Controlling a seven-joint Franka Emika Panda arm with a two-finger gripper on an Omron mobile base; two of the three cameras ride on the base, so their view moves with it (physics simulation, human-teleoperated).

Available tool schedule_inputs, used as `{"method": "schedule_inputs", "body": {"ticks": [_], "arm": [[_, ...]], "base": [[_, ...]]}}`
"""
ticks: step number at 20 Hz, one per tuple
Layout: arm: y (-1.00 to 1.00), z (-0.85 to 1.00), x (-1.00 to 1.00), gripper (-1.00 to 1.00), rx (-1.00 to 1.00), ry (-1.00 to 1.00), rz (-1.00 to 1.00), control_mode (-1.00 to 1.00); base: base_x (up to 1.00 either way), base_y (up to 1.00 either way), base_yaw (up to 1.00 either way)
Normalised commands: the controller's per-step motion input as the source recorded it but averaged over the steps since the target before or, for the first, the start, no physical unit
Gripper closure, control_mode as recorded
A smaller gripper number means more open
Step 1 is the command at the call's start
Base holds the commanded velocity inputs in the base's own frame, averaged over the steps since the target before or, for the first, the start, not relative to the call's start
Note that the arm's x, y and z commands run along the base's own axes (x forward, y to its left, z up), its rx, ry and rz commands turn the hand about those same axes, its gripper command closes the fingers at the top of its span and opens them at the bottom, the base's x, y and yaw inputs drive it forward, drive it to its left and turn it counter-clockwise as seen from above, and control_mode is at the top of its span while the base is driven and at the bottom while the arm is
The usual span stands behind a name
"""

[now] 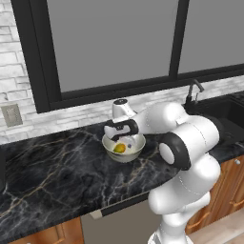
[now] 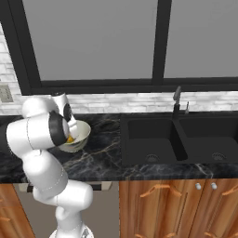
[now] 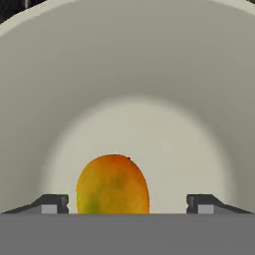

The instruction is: Pick the peachs from the cabinet and place them in one bowl. Pick the mango from the sink and place it in the other bowl.

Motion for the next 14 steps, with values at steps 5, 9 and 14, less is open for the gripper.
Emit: {"method": "schedule_inputs", "body": {"ticks": [5, 9, 14], "arm": [[-0.05, 0.03, -0.19, -1.0, 0.01, 0.0, -0.01, -1.0], [-0.05, 0.22, -0.26, -1.0, 0.01, 0.0, 0.0, -1.0], [-0.05, 0.39, -0.25, -1.0, 0.0, 0.0, 0.0, -1.0]], "base": [[0.0, 0.0, 0.0], [0.0, 0.0, 0.0], [0.0, 0.0, 0.0]]}}
